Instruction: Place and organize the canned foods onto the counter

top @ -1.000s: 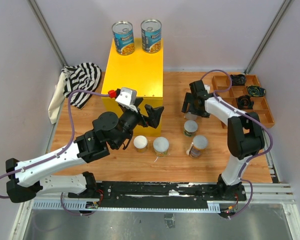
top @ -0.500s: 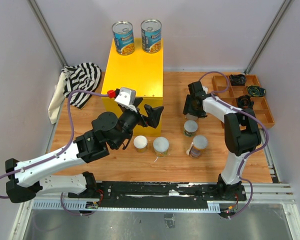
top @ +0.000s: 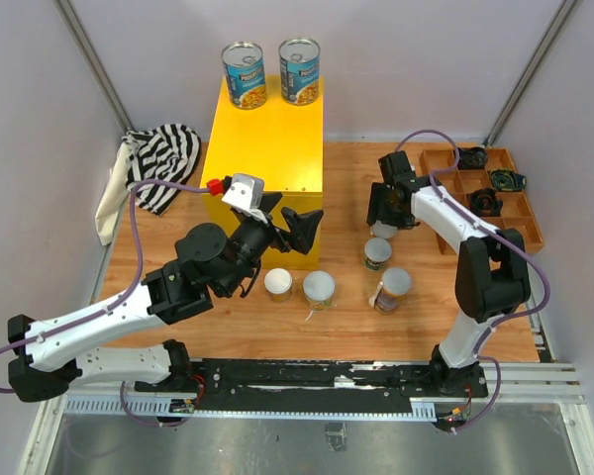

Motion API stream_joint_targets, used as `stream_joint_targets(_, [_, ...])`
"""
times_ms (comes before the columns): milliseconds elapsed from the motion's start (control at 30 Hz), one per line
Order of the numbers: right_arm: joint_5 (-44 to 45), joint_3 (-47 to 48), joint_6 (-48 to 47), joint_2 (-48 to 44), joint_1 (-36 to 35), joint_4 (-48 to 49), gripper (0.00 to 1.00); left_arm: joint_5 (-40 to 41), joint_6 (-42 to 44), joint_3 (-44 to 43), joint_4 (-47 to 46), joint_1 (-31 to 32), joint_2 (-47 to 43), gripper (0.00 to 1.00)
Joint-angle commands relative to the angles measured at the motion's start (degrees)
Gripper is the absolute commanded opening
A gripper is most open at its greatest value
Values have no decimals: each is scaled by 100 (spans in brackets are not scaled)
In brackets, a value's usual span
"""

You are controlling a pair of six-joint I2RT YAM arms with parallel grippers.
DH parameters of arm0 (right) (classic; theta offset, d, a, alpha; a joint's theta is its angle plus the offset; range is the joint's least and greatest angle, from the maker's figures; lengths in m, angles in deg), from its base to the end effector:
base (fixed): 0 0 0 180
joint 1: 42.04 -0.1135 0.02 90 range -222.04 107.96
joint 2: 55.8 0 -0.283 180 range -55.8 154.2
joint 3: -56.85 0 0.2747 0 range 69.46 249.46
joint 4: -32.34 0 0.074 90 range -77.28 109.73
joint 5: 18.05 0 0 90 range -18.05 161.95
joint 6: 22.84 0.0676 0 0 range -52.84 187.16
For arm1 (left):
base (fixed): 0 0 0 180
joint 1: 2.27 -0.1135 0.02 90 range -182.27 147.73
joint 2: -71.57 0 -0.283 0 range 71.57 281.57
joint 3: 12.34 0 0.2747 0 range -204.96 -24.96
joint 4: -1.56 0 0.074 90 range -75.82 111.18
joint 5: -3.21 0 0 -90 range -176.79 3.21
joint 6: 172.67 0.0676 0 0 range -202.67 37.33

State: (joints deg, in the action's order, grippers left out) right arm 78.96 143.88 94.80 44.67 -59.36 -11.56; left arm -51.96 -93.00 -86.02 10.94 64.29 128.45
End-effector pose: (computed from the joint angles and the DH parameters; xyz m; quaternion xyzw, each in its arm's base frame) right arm 0.3984 0.1156 0.2092 0.1033 0.9524 0.0531 0.2818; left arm 0.1376 -0.2202 0.4466 0.0984 0.6613 -0.2911 0.6843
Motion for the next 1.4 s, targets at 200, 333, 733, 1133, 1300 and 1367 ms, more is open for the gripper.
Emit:
stream_joint_targets(200, [-167, 775, -492, -576, -90, -730, 52, 6, 92, 39, -563, 144, -131, 99])
stream_joint_targets(333, [-147, 779, -569, -657, -89, -823, 52, -4, 99, 97, -677, 164, -142, 99])
stream_joint_targets(733, [-260, 1469, -821, -554, -167, -1239, 52, 151, 101, 276, -924, 225, -248, 99])
stream_joint_targets(1133, [-625, 1768, -962, -353, -248, -1486, 52, 236, 127, 269, -1064, 356, -117, 99])
stream_joint_targets(1300, [-531, 1595, -985, -589, -304, -1251, 51, 326, 149, 278, -1042, 418, -120, 99])
stream_joint_targets(1367, [-563, 1596, -996, -658, -316, -1176, 51, 348, 154, 287, -1029, 425, -133, 99])
